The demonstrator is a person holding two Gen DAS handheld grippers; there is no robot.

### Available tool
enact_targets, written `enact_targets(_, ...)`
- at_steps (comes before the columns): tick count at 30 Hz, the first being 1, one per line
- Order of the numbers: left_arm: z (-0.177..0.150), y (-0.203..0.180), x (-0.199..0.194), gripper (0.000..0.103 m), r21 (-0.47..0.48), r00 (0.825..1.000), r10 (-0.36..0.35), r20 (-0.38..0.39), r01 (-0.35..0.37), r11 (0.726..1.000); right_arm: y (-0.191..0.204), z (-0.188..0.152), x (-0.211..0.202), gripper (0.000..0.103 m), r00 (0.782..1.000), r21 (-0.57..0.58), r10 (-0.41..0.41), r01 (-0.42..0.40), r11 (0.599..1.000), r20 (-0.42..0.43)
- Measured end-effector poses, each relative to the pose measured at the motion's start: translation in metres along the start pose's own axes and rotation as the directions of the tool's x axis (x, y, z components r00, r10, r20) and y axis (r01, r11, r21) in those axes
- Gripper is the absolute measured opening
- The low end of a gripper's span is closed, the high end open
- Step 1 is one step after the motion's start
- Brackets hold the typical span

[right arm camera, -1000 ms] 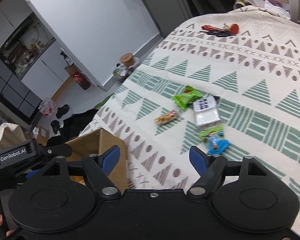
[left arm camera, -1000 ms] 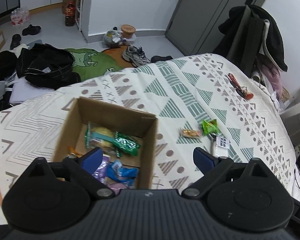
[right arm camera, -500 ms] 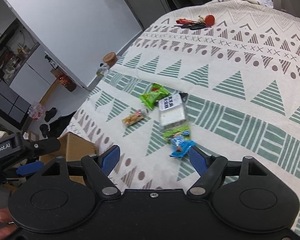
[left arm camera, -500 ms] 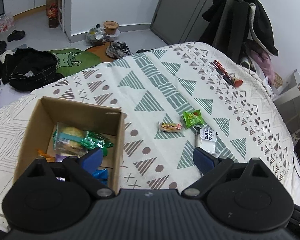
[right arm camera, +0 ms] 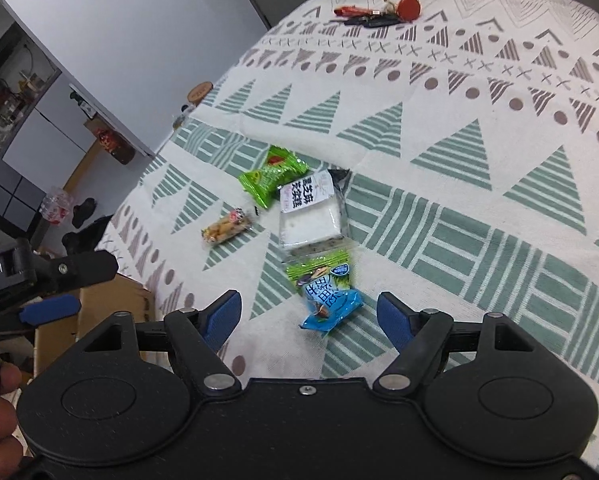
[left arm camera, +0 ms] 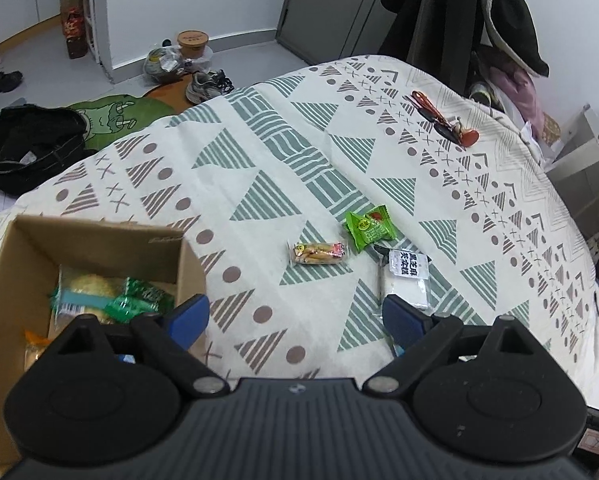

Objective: Organize snacks
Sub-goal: 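Move both grippers back toward the remaining snacks, then grasp the yellow wafer bar with the left gripper while the right grasps the blue candy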

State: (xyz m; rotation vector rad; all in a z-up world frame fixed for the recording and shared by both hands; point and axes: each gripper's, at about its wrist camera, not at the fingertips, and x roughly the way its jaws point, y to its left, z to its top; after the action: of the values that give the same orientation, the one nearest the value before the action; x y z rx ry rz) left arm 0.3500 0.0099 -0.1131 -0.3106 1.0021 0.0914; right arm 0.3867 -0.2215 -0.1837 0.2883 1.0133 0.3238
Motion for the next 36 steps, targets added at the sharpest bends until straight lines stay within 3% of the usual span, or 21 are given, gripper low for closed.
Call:
enact_targets(5, 0.008, -0.005, 0.019, 0.092, 0.035, 1.000, 0.008, -0.006, -0.008, 0.999, -0.002, 0.002, 0.021, 0.072, 0.999, -0.012, -0.013, 0.013, 1.000, -0.030)
enact_targets(12, 0.020, -0.013, 0.048, 0.090, 0.083, 0.999, 0.035, -0.029, -0.033, 0.996, -0.006, 0.004, 0.039, 0.059, 0.997, -0.039, -0.036, 0.033, 0.999, -0.072)
enact_targets(14, 0.022, -0.015, 0.057, 0.090, 0.098, 0.999, 0.037, -0.037, -0.033, 0.995, -0.007, 0.005, 0.040, 0.051, 0.996, -0.058, -0.044, 0.040, 0.998, -0.074)
enact_targets(15, 0.022, -0.017, 0.062, 0.090, 0.108, 0.998, 0.042, -0.041, -0.037, 0.993, -0.007, 0.006, 0.041, 0.039, 0.995, -0.070, -0.057, 0.052, 0.996, -0.077)
enact_targets(18, 0.024, -0.020, 0.078, 0.090, 0.132, 0.997, 0.056, -0.055, -0.049, 0.990, -0.014, 0.010, 0.040, 0.033, 0.996, -0.059, -0.044, 0.039, 0.997, -0.083)
enact_targets(23, 0.027, -0.032, 0.096, 0.090, 0.214, 0.992, 0.118, -0.034, -0.108, 0.971, -0.024, 0.011, 0.033, 0.030, 0.996, -0.033, -0.035, 0.032, 0.999, -0.078)
enact_targets(25, 0.029, -0.032, 0.102, 0.086, 0.200, 0.994, 0.087, -0.062, -0.073, 0.977, -0.028, 0.011, 0.030, 0.028, 0.996, -0.024, -0.039, 0.037, 0.999, -0.077)
enact_targets(36, 0.028, -0.042, 0.136, 0.082, 0.278, 0.991, 0.109, -0.079, -0.084, 0.957, -0.045, 0.008, 0.015, 0.028, 0.996, 0.010, -0.064, 0.064, 0.998, -0.064)
